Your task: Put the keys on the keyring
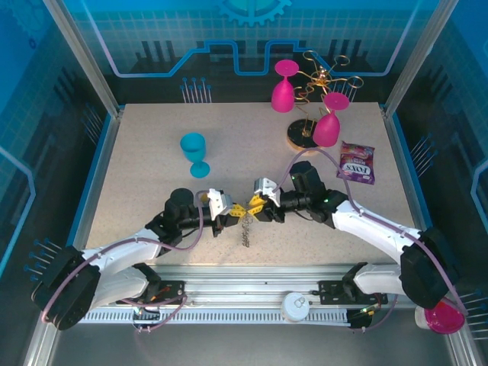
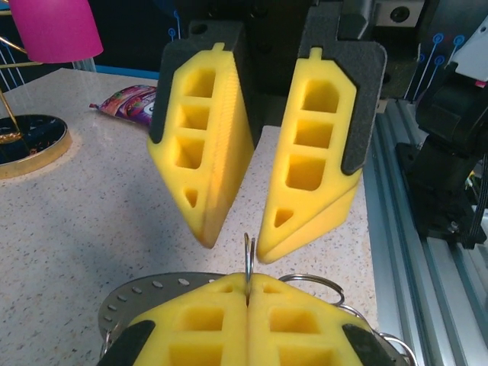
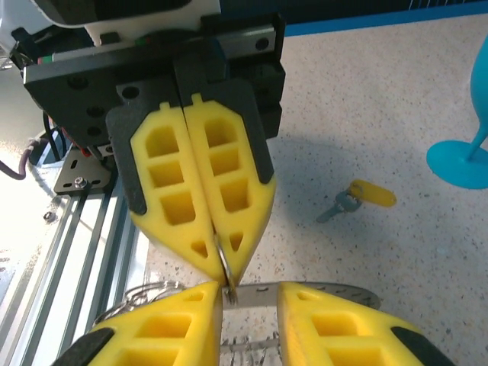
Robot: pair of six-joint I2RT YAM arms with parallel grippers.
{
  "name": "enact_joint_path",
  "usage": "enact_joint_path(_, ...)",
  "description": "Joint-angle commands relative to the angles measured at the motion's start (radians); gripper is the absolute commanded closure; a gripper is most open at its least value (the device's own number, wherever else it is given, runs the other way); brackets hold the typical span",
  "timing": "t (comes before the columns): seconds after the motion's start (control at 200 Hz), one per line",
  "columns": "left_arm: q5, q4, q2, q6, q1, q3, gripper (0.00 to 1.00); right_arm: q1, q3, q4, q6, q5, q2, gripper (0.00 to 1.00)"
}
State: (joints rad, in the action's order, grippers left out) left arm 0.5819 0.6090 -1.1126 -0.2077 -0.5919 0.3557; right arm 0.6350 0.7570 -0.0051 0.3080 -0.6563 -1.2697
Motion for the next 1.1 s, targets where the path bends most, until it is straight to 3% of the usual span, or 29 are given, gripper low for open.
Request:
enact_joint_path(0.0,0.041,0.103,-0.014,0.033,-0.002,-0.007,1.0,-0.006,-0.004,0.08,-0.034,-0.058,-0.025,0.75)
enact_joint_path(0.215,0.053,0.143,-0.028,0.05,-0.002,-0.009,1.0,-0.005,0.001,0.097,-0.038,-0.062,-0.046,0.82)
enact_joint_path(0.335,0.052,0.177,-0.032,0.068,-0.003,-0.017,1.0,-0.005,-0.004,0.105,-0.04,-0.064,-0.049,1.0)
enact_joint_path(0.42,0.035,0.159,-0.025,0.065,-0.003,-0.015,1.0,-0.005,0.004,0.083,-0.029,-0.062,-0.042,1.0)
enact_joint_path(0.47,0.007,0.129,-0.013,0.058,-0.002,-0.013,0.89,-0.005,0.015,0.047,-0.008,-0.054,-0.036,1.0)
enact_joint_path(0.555,-0.017,0.036,0.018,0.018,-0.003,0.0,0.83,-0.002,0.046,-0.043,0.043,-0.033,-0.026,1.0)
enact_joint_path(0.811,-0.028,-0.201,0.061,-0.082,-0.002,0.063,0.83,0.03,0.18,-0.313,0.185,0.046,-0.046,1.0)
enact_joint_path(1.096,-0.013,-0.192,0.033,-0.091,-0.002,0.083,0.82,0.078,0.268,-0.424,0.255,0.079,-0.092,1.0)
